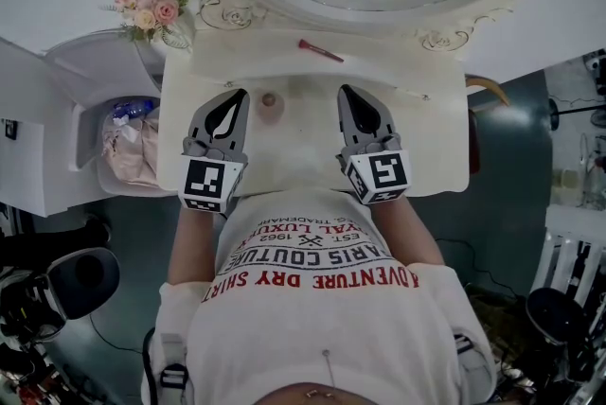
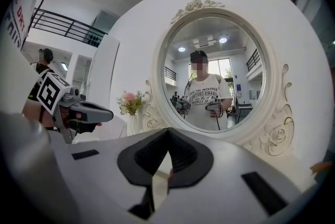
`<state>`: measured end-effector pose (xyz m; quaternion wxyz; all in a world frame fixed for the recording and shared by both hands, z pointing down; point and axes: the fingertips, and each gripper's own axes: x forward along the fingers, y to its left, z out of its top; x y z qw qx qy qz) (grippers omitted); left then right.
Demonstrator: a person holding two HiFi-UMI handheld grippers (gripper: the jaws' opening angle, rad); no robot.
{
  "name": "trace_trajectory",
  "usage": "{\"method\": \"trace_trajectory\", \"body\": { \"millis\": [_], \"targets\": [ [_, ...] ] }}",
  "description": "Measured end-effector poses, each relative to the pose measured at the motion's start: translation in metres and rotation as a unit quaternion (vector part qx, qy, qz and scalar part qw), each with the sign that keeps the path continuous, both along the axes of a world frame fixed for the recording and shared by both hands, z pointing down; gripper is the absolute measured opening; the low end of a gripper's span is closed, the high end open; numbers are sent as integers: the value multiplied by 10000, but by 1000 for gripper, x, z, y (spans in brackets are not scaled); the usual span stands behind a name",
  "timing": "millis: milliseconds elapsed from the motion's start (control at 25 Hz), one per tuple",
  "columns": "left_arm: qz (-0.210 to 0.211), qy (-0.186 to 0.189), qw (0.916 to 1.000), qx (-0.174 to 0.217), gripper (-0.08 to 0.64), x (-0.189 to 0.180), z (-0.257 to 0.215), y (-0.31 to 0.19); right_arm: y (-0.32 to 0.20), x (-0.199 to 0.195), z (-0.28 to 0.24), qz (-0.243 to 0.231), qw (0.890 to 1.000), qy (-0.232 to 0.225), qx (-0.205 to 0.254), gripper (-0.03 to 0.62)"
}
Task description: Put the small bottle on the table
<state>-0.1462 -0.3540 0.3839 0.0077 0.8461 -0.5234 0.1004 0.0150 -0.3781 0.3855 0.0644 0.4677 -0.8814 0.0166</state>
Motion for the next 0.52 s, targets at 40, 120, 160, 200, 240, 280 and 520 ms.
{"method": "trace_trajectory", "body": {
  "millis": [40, 120, 160, 200, 240, 280, 520],
  "targets": [
    [-3, -1, 10000, 2, 8, 0, 0, -1, 0, 0, 0, -12, 10000, 2, 8, -2],
    [2, -5, 10000, 1, 8, 1, 1, -2, 1, -1, 0, -34, 10000, 4, 17, -2],
    [11, 5, 10000, -1, 8, 1, 1, -2, 1, -1, 1, -41, 10000, 2, 19, -2],
    [18, 19, 10000, -2, 9, 2, 1, -2, 1, -1, 1, -43, 10000, -2, 19, -2],
    [21, 30, 10000, -3, 9, 2, 1, -2, 1, -1, 1, -43, 10000, -6, 18, -2],
    [22, 39, 10000, -4, 8, 3, 1, -3, 1, -1, 1, -43, 10000, -9, 16, -2],
    [63, 85, 9999, -22, 9, 4, 1, -4, 0, 1, 3, -34, 10000, -14, 10, -2]
  ]
}}
